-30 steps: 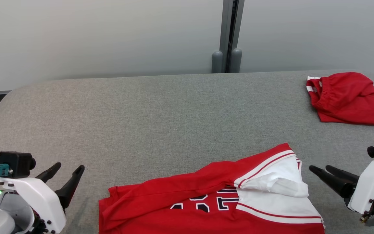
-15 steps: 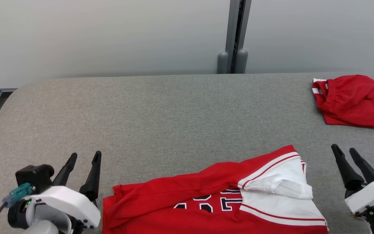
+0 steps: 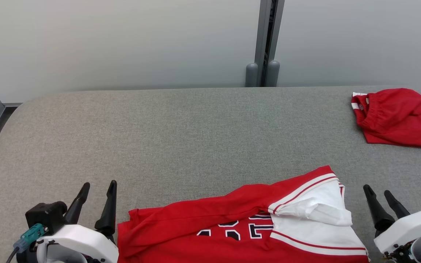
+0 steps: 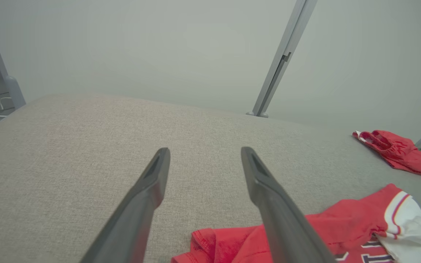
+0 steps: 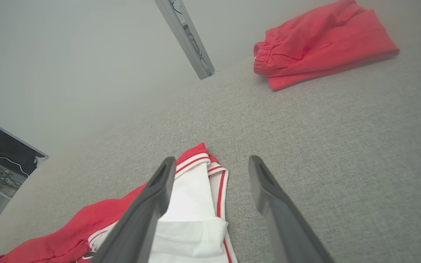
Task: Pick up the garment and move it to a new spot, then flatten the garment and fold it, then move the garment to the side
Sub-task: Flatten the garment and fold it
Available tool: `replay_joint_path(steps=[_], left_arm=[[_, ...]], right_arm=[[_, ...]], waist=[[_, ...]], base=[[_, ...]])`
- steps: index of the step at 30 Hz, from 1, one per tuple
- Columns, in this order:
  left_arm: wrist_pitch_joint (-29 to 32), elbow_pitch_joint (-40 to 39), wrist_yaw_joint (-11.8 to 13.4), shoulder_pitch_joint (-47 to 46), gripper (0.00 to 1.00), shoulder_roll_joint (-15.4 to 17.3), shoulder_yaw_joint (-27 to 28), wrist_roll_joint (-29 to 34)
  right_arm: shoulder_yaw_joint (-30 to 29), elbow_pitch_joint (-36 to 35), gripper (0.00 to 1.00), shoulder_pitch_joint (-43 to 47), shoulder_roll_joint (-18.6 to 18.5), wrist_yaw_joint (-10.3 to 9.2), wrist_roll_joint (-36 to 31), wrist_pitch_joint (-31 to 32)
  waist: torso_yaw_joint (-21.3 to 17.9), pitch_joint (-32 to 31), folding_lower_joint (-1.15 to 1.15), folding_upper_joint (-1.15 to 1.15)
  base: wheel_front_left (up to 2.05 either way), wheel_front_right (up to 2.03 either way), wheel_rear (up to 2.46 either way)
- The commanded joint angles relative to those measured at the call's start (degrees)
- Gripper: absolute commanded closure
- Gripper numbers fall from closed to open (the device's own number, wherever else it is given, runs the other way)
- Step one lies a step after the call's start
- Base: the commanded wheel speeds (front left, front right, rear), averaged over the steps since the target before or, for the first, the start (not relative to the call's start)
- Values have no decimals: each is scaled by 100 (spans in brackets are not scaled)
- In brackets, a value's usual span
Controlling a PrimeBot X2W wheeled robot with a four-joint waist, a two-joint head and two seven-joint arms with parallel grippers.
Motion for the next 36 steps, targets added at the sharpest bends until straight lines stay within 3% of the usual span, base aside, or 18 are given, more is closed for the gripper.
replay_joint_path(steps=[1,10,19,27,28,29,30,31,36], left_arm=[[-6,43,-42,79,0,-31,124,137],[-6,76,-274,143,0,-381,694,795],[-6,215,-600,264,0,-768,1039,1285],[-6,410,-850,303,0,-981,1262,1507],[-6,424,-857,301,0,-990,1279,1529],[-6,447,-877,304,0,-1000,1295,1548],[-6,467,-897,308,0,-1013,1312,1556],[-6,480,-897,311,0,-1033,1327,1574],[-6,536,-954,345,0,-1103,1407,1636]], right_arm=[[34,68,0,-125,-34,4,-77,97],[313,865,0,-443,101,4,-193,644],[85,1933,0,-672,388,4,-268,890],[407,2025,0,-547,688,10,219,1501],[438,1980,24,-531,700,10,281,1552],[469,1919,56,-520,694,10,335,1565],[497,1848,75,-521,670,10,370,1545],[511,1789,100,-530,639,10,400,1506],[616,1557,100,-585,499,9,500,1316]], waist=[[-3,1,0,0],[141,117,0,0],[397,202,0,0],[554,212,0,0],[563,207,0,0],[568,201,0,0],[572,195,0,0],[572,190,0,0],[541,165,0,0]], base=[[0,0,0],[0,0,0],[0,0,0],[0,0,0],[0,0,0],[0,0,0],[0,0,0],[0,0,0],[0,0,0]])
